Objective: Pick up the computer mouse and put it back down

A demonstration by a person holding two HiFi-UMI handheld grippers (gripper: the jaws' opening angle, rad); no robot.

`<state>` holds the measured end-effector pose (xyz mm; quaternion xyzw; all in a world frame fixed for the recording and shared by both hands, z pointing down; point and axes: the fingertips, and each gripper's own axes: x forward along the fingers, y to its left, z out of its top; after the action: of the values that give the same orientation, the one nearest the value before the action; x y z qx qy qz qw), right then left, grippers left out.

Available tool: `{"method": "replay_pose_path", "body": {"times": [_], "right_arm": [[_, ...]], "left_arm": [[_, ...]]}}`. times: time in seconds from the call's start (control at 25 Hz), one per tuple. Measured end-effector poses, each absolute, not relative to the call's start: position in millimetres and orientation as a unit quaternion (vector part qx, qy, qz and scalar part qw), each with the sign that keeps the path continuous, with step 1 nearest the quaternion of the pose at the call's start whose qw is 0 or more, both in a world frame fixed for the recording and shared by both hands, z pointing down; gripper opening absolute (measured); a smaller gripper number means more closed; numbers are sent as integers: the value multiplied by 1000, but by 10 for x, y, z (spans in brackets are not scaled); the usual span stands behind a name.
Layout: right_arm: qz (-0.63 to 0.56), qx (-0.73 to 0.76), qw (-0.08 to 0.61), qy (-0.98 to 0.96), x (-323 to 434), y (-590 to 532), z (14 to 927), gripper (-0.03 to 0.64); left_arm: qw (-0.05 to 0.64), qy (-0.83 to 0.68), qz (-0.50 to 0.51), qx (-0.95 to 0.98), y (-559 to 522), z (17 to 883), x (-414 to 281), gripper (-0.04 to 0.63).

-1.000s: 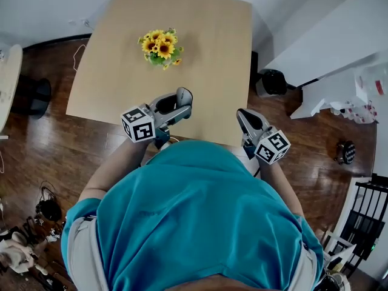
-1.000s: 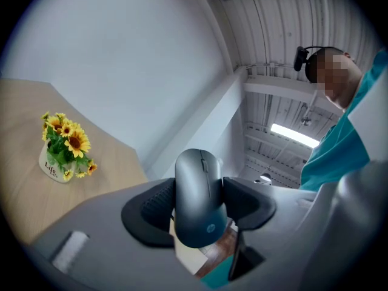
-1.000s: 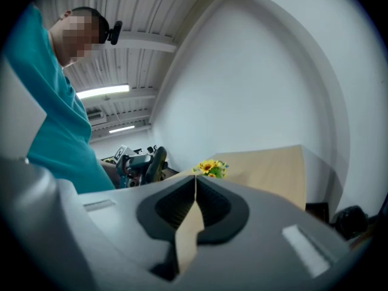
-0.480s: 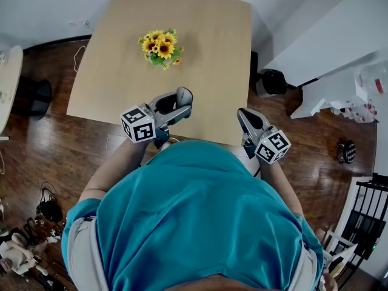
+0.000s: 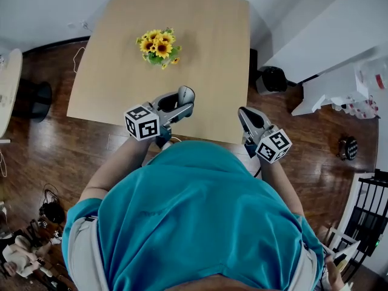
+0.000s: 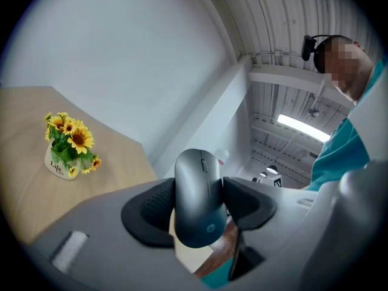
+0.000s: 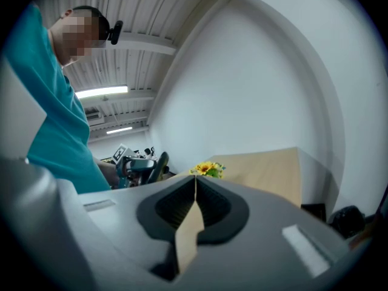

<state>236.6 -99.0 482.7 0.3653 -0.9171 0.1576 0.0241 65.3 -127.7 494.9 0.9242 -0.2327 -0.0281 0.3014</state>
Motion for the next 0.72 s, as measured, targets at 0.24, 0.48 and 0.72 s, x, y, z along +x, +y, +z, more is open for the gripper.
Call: {"method": "replay_pose_path", "body": {"times": [0.24,0.48,0.72], "right_arm": [[159,372,24,-914,2439,-963,4858,6],[161,378,29,-911,2563,-907,4943,6],[159,380,32,-911,2628,-869,5007,6]], "left_arm": [[323,-246,17,914,-1424,5157,827,259],[356,-248,67,899,-1540,5457,1153,259],[383,-256,129,878,-1685,5827,1474,259]]}}
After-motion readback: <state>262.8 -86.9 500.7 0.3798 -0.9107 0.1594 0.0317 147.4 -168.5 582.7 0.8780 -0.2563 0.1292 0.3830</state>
